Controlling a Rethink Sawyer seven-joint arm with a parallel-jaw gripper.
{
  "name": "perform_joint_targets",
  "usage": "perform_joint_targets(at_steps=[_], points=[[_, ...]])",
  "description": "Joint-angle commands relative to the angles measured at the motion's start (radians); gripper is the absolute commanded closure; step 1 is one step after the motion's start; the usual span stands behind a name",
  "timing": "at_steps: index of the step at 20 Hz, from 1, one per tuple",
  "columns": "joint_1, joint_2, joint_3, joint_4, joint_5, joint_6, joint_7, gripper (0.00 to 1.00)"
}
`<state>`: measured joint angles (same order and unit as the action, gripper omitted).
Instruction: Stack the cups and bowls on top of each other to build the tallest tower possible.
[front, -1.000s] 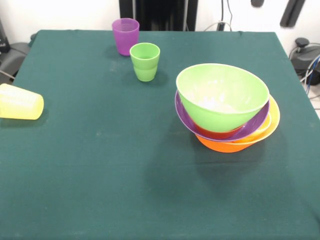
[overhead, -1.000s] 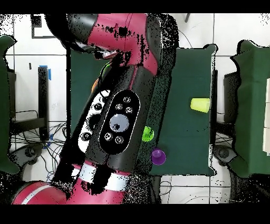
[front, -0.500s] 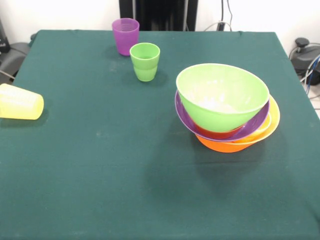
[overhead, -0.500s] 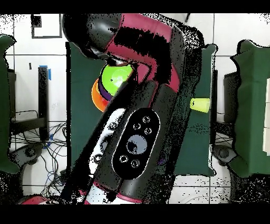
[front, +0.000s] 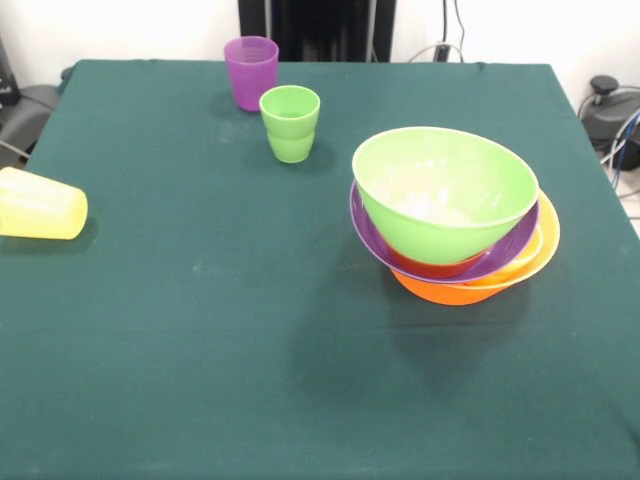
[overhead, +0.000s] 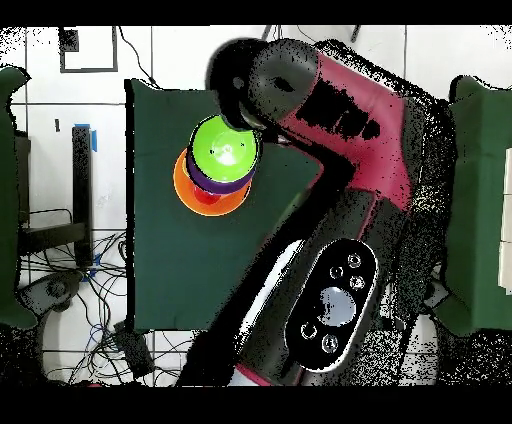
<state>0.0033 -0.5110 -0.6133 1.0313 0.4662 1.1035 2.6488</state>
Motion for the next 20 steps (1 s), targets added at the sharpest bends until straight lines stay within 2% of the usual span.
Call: perform_joint_targets(at_steps=[1,11,20], points=[[-0.044,-0.014,0.188,0.21,-0.108,-0.118,-0.262,0.0],[-0.08,-0.011,0.257,0.263,-0.187,-0.225,-0.23,0.0],[-0.113,-0.015,0.312,0.298,-0.224,-0.265,-0.198,0.0]])
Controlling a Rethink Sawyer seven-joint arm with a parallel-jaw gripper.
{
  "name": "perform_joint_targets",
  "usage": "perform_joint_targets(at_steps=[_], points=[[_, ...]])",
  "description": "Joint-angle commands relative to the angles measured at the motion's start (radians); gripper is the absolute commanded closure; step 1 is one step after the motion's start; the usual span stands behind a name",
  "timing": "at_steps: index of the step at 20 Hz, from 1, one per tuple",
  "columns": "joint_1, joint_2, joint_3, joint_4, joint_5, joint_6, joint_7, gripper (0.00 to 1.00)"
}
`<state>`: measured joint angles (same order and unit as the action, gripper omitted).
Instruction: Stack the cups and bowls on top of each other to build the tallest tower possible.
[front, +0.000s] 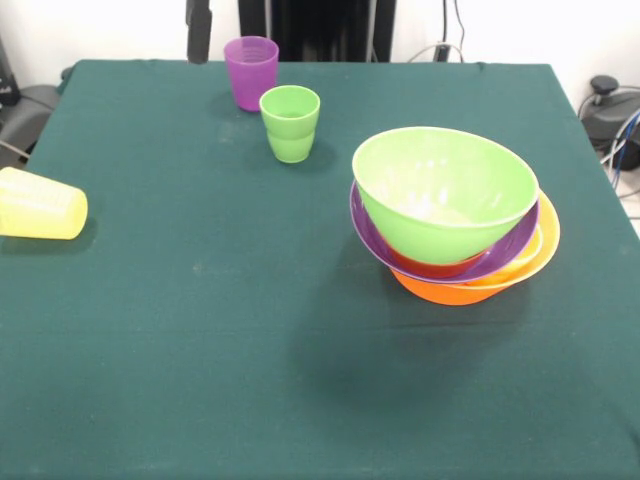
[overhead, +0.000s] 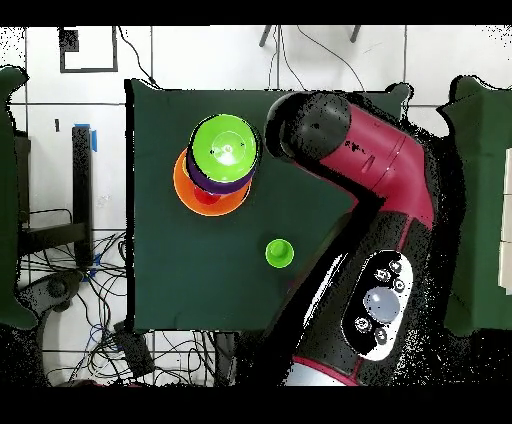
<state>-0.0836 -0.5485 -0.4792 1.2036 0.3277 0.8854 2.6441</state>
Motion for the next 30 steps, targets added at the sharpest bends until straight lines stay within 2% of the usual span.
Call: perform_joint_targets(at_steps=[1,10,18,25,30], points=[[-0.027,0.021,0.182,0.131,-0.089,-0.059,-0.186,0.0],[-0.013,0.016,0.192,0.16,-0.092,-0.08,-0.089,0.0],[-0.029,0.027,0.213,0.16,-0.084,-0.09,-0.075,0.0],[-0.044,0.04,0.233,0.183,-0.073,-0.144,-0.056,0.0],[-0.031,0.044,0.222,0.18,-0.073,-0.139,-0.013,0.0]])
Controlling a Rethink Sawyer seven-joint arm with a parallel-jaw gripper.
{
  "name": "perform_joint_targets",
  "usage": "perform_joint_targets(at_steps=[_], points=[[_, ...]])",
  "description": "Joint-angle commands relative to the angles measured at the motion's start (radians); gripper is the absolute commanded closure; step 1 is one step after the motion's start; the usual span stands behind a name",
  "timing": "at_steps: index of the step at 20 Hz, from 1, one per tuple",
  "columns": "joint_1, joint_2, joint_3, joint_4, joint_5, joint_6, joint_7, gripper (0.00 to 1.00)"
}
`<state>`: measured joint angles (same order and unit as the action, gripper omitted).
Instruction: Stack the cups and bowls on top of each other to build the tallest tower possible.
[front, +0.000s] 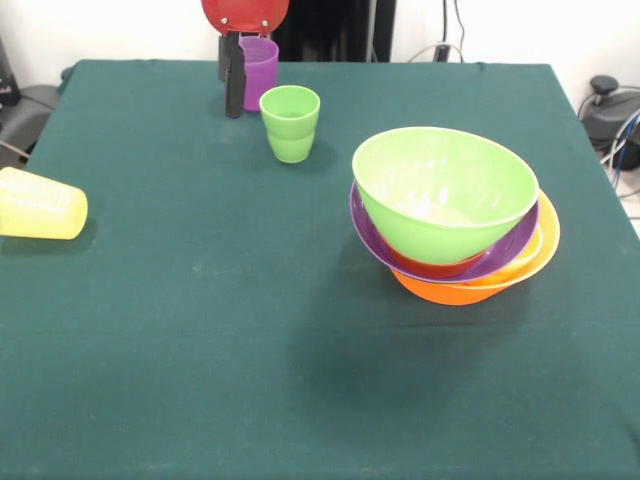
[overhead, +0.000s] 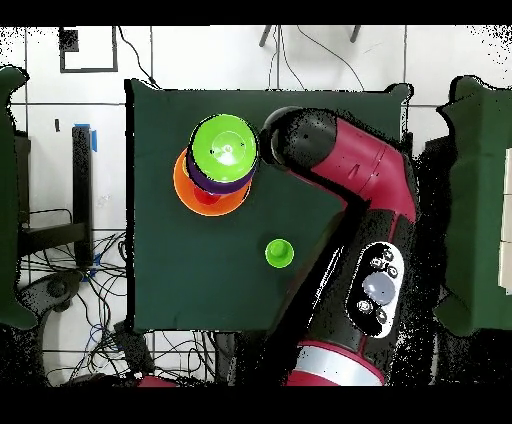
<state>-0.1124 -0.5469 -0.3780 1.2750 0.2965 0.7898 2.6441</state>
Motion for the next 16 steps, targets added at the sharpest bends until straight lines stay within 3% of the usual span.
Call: perform_joint_targets(at_steps=[1,9,16], points=[[0.005,0.041,0.118,0.113,-0.041,-0.046,-0.002,0.0],[0.058,0.044,0.075,0.1,-0.036,-0.038,0.087,0.0],[0.089,0.038,0.034,0.044,-0.034,0.058,0.117,0.0]])
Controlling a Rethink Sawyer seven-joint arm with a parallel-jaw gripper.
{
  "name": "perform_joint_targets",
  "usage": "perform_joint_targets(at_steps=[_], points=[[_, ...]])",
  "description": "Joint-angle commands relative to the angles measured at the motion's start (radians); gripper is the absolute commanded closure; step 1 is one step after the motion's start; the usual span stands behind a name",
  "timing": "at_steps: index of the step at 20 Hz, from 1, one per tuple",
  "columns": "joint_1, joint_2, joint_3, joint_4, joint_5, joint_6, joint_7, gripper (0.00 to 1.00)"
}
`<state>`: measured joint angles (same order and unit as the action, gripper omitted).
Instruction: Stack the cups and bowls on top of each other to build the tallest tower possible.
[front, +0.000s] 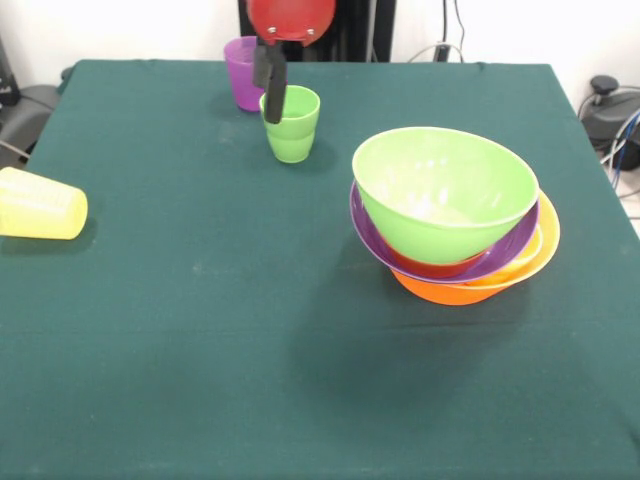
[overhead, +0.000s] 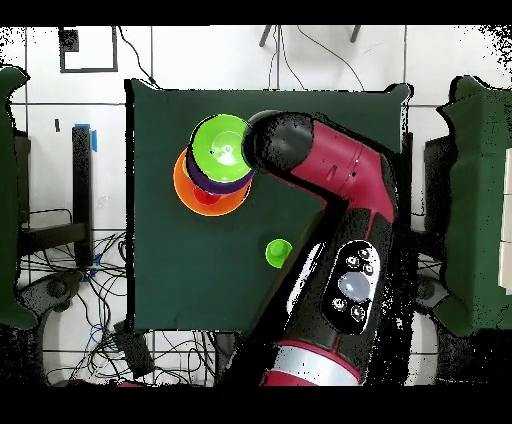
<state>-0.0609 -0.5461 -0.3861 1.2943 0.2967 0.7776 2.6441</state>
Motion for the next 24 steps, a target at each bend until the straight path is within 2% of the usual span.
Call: perform_joint_targets(at_steps=[1,13,24], points=[[0.04,0.035,0.041,0.032,-0.031,0.062,0.117,0.0],[0.031,0.057,0.064,0.07,-0.008,-0.05,0.104,0.0],[0.016,0.055,0.087,0.123,0.009,-0.107,0.093,0.0]])
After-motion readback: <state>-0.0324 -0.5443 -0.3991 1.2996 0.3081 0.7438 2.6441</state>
